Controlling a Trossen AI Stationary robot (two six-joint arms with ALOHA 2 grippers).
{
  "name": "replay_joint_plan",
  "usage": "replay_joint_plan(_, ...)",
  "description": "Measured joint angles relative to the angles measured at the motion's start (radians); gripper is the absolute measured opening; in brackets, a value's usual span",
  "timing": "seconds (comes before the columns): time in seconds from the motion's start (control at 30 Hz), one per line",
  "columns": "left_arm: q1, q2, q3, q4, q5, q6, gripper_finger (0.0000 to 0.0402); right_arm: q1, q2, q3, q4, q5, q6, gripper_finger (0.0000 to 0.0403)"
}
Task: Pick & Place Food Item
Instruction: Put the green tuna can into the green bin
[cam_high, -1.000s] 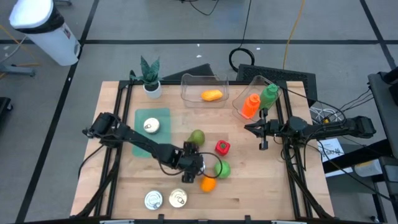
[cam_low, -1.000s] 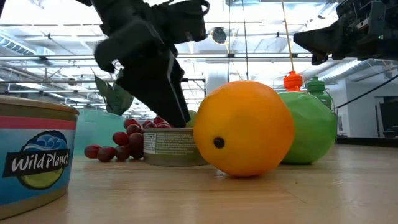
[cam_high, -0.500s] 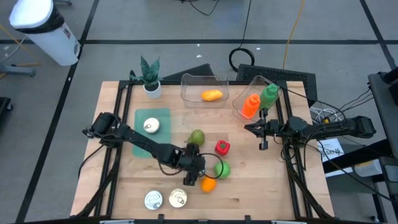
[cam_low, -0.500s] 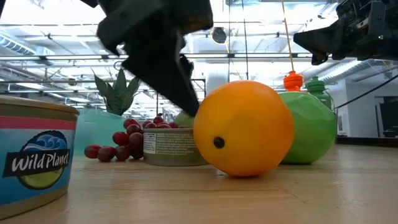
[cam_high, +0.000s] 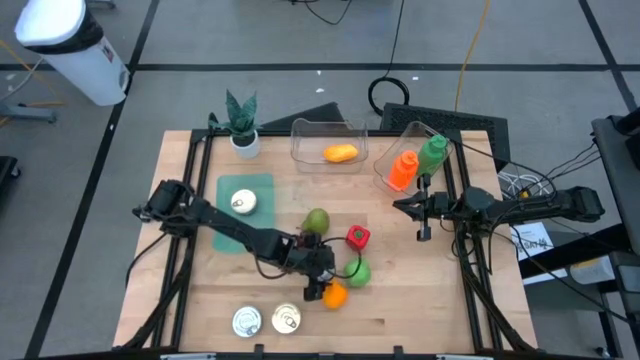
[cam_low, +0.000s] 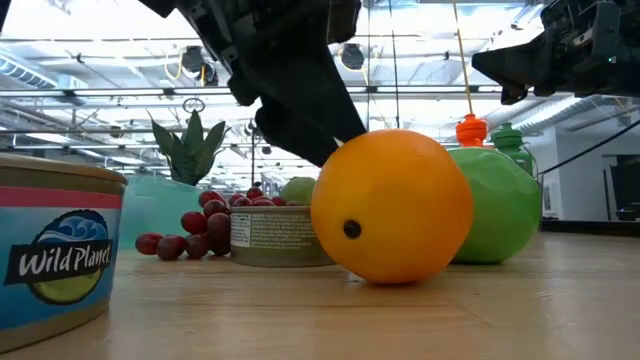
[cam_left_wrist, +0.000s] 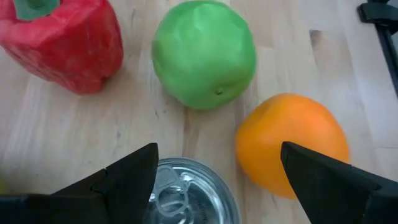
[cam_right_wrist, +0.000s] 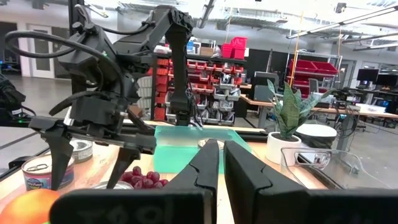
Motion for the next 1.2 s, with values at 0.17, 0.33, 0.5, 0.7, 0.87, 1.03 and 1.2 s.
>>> replay_joint_plan(0.17,-0.001,-0.001,0.0,0.0,-0.001,-0.001,0.0349,0.0,0.0,0.0,0.0,0.0,0.0,0.0013)
replay_joint_plan(0.33,0.006,-0.001,0.0,-0.06,0.035,-0.047,0.0349,0.0,0.0,0.0,0.0,0.0,0.0,0.0013)
replay_joint_plan(0.5,0.008,-0.001,0.0,-0.067,-0.013,-0.103,0.0349,0.0,0.0,0.0,0.0,0.0,0.0,0.0013)
replay_joint_plan(0.7,-0.027,-0.001,0.0,-0.073,-0.098,-0.105,0.0382,0.0,0.0,0.0,0.0,0.0,0.0,0.0013)
replay_joint_plan(0.87,-0.034,-0.001,0.0,-0.077,-0.188,-0.133,0.0394,0.0,0.0,0.0,0.0,0.0,0.0,0.0013)
replay_joint_plan(1.03,-0.035,-0.001,0.0,-0.095,-0.213,-0.163,0.0398,0.0,0.0,0.0,0.0,0.0,0.0,0.0014)
replay_joint_plan(1.2,-0.03,-0.001,0.0,-0.129,-0.255,-0.169,0.04,0.0,0.0,0.0,0.0,0.0,0.0,0.0013)
